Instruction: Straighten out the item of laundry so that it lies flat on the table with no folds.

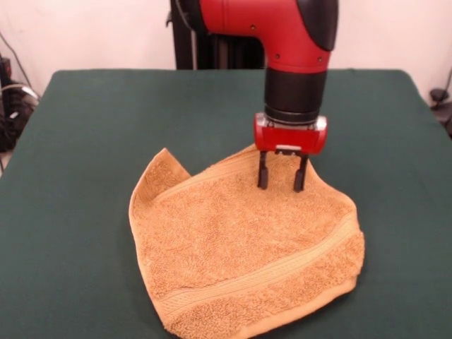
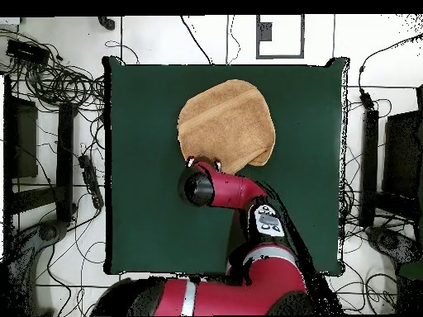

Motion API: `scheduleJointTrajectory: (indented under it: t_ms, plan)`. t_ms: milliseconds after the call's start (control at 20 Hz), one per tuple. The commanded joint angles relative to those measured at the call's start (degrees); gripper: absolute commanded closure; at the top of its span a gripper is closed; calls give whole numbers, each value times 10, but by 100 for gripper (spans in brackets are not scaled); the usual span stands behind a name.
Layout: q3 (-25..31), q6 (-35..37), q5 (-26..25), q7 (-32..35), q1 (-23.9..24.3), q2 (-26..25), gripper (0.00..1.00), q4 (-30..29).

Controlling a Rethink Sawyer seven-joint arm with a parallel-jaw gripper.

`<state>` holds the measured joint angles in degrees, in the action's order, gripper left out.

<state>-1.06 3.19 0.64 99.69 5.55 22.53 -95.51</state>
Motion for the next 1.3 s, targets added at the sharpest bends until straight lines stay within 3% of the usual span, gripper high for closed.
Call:
scheduleJointTrajectory:
  t_ms: [50,300,700,1000,1300]
  plan:
    - [8,22,69,185,-51,-5,0,-79]
    - [6,21,83,161,-48,-18,0,-73]
    - [-5,56,104,152,-58,32,0,-109]
    - [21,17,90,126,-21,-20,0,-83]
    - [14,13,85,128,-20,-17,0,-97]
